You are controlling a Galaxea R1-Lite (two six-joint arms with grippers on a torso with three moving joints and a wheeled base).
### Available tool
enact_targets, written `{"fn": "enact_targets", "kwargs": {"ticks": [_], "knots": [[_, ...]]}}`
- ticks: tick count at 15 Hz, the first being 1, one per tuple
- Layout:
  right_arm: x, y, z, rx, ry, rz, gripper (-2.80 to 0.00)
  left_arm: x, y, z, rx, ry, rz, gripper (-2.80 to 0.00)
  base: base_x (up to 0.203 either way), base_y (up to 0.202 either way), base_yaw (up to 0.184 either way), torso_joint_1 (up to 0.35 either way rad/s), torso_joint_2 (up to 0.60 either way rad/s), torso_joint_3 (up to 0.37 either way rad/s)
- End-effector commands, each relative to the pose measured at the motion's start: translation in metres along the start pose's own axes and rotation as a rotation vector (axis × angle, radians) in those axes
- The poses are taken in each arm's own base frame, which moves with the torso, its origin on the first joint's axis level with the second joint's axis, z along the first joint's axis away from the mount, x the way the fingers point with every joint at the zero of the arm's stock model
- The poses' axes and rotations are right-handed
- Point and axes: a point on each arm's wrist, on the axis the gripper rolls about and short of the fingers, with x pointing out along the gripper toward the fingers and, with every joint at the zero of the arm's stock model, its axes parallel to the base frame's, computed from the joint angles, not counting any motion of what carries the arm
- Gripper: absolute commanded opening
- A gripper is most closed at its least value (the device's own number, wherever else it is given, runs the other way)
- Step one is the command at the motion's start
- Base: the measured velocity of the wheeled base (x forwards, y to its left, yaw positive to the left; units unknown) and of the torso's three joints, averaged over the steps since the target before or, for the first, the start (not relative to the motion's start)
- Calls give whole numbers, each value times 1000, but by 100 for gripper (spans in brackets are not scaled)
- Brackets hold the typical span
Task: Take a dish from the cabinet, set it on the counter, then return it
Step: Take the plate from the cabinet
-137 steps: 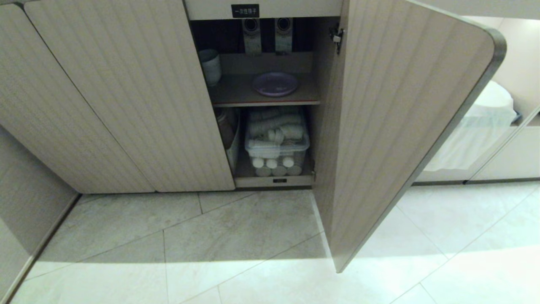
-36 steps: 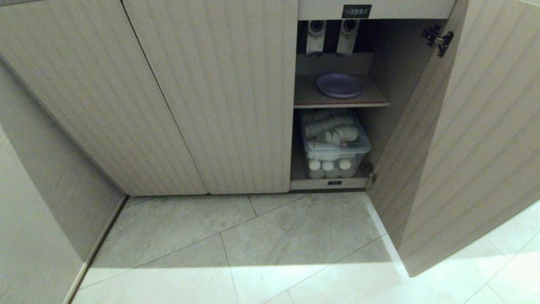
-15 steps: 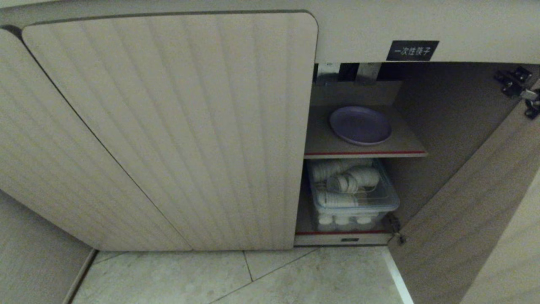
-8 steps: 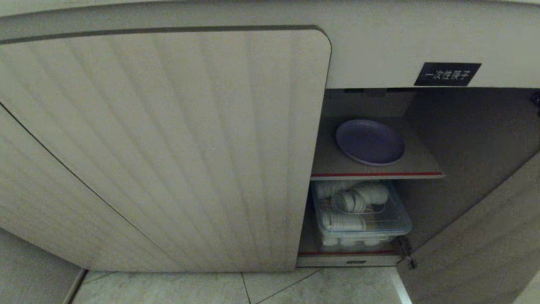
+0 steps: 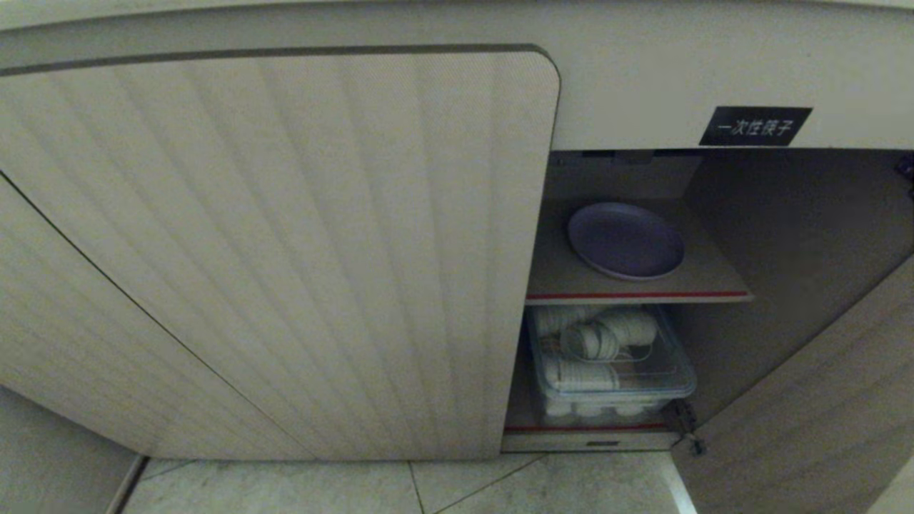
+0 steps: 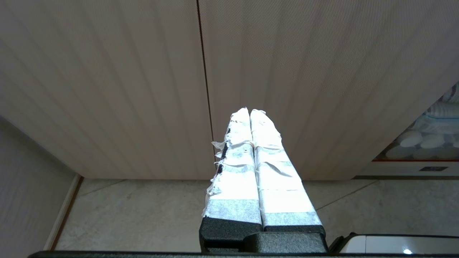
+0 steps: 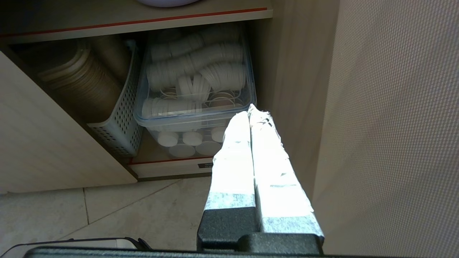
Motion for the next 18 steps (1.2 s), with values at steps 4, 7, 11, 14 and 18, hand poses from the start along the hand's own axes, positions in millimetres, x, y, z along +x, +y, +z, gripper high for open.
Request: {"fn": "enact_targets", "kwargs": {"ticks": [4,7,11,14,18], "knots": [[0,0,0,-3,0,3,-280,0,0,0,-1,-1,0,-280,0,0,0,0,0,0],[0,0,0,-9,3,4,-280,0,0,0,-1,-1,0,-280,0,0,0,0,0,0],[0,0,0,-24,4,4,-280,0,0,0,-1,-1,0,-280,0,0,0,0,0,0],[0,1,0,-99,5,49,-280,0,0,0,-1,-1,0,-280,0,0,0,0,0,0],[0,1,1,-172,-6,59,-280,0,0,0,-1,-1,0,-280,0,0,0,0,0,0]]}}
